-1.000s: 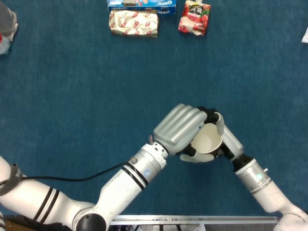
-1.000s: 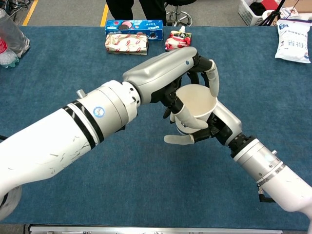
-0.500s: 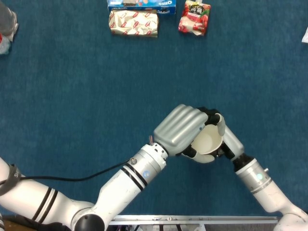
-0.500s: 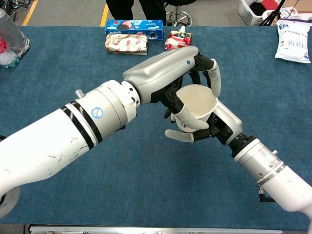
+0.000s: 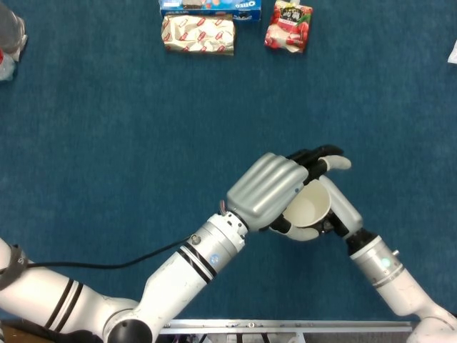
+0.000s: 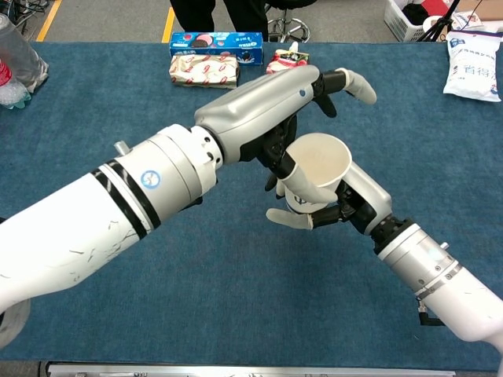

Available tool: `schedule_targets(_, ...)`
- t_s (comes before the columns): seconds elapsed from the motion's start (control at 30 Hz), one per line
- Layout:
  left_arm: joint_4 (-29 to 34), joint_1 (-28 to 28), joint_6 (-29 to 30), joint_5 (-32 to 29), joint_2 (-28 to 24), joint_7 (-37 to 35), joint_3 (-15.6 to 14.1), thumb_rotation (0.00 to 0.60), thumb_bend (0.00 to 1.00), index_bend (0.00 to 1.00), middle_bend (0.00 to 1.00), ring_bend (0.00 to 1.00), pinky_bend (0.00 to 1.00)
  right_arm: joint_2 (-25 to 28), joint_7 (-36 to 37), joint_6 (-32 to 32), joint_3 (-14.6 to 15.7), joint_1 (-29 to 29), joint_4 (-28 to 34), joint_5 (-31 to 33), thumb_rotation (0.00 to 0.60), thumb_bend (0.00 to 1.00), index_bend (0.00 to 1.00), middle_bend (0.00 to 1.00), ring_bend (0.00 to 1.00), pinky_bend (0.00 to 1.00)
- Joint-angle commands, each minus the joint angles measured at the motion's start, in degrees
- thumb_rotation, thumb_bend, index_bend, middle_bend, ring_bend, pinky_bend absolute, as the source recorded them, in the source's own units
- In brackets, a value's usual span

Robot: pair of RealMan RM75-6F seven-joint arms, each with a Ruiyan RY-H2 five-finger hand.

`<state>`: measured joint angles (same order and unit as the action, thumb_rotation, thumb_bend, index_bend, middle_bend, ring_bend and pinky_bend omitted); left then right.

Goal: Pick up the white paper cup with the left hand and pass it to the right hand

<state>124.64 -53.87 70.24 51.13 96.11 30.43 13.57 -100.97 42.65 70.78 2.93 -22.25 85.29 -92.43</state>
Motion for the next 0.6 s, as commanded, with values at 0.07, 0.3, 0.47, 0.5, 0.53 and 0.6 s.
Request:
schedule_targets(0.07,0.55,0.23,-0.40,-0.24,-0.93,-0.31,0.08,0.600,0.00,0.16,0.06,0.09,0.37,0.05,-0.09,0.04,0.02,0.03,0.09,-0.03,0.600,0.17,0.78,0.50,0.48,0.40)
schedule_targets(0.3,1.69,0.98,-1.89,0.22,-3.11,-2.81,0.20,0.599,0.00,0.16,0.06,0.07,0.31,0.21,-0.40,0.19,0.07,0.18,0.20,-0.02,0.600,0.17,0.78,0.50,0.48,0.40)
schedule_targets(0.47,1.52,1.68,-2.99,1.44,-4.02,-6.04,0.68,0.430,0.00,0.17,0.06,0.07,0.30,0.41,-0.42,0.27,-0.01,0.35,0.32,0.26,0.600,0.17,0.78,0.50,0.48,0.40)
schedule_targets(0.5,1.38,1.75,-3.30,1.56,-4.18,-6.71,0.85,0.401,0.00,0.17,0.06,0.07,0.30,0.46,-0.40,0.26,-0.02,0.39,0.35,0.33,0.600,0.17,0.78,0.50,0.48,0.40)
schedule_targets(0.53,1.22,1.78,-3.45,1.63,-4.23,-7.16,1.05,0.377,0.00,0.17,0.06,0.07,0.30,0.51,-0.39,0.22,-0.03,0.40,0.37,0.39,0.600,0.17,0.78,0.50,0.48,0.40)
schedule_targets(0.6,0.78,1.82,-3.65,1.84,-4.15,-8.01,1.40,0.360,0.00,0.18,0.06,0.07,0.30,0.62,-0.28,0.13,-0.09,0.37,0.36,0.46,0.600,0.17,0.78,0.50,0.48,0.40)
